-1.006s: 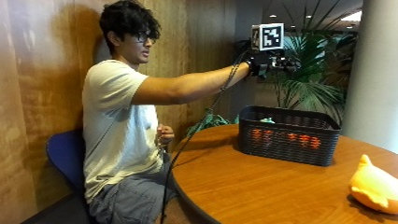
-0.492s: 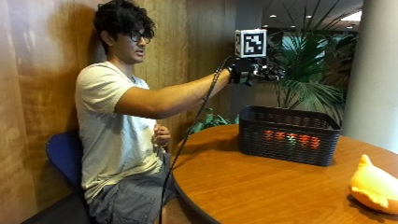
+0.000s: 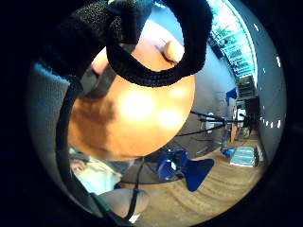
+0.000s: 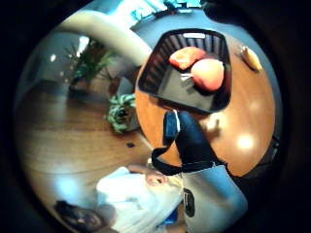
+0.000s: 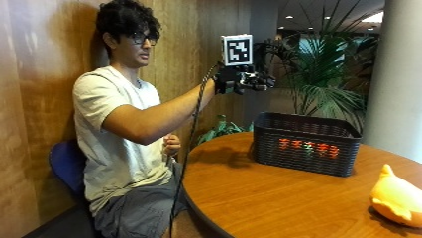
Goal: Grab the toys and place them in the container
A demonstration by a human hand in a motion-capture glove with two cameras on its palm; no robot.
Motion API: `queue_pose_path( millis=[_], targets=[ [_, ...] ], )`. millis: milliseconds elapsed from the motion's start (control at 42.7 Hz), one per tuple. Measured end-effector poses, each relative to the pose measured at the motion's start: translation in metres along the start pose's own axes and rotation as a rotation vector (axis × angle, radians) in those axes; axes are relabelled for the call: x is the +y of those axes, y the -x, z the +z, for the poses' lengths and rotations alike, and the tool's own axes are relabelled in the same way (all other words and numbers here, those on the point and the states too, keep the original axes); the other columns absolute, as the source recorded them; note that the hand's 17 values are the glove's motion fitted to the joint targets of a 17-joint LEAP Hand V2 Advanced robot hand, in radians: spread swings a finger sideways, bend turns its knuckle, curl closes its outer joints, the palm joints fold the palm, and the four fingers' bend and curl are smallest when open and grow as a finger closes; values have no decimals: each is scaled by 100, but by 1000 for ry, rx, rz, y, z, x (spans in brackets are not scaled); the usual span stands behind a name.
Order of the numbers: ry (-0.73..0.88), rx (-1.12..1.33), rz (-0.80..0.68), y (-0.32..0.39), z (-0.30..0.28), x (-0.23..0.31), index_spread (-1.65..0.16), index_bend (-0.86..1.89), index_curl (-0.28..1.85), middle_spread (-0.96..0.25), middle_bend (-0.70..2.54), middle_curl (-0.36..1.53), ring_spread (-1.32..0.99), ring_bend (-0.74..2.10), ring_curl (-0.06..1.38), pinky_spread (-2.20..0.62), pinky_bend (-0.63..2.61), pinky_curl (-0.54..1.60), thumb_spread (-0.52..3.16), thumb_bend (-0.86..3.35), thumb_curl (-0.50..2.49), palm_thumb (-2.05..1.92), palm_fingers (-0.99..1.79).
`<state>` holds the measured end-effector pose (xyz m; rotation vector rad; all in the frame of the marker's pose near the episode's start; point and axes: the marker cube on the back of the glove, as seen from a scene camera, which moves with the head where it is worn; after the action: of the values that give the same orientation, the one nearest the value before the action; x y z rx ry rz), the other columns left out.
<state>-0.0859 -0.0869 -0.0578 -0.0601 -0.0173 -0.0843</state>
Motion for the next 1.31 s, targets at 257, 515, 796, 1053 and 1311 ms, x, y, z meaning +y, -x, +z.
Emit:
queue_pose_path(
  millis=[257,515,796,1053,1311],
  targets=[
    [-26,59,-8,-17,11,48,-29,18,41,2,15,26,1,24,51,5,89,32,136,-1,39,20,-6],
    [-1,104,21,-40,30,73,-29,18,41,2,16,26,1,23,51,5,88,32,135,-1,38,18,-5],
    [3,108,36,-41,35,81,-29,18,41,2,16,26,1,24,50,5,87,32,135,-1,37,17,-5],
    [4,36,26,-42,37,90,-28,18,41,2,16,26,1,23,50,5,86,32,136,-1,37,17,-5],
    [-4,95,74,-52,36,97,-29,18,41,2,16,26,1,23,50,5,85,32,136,-1,36,17,-5]
  ],
)
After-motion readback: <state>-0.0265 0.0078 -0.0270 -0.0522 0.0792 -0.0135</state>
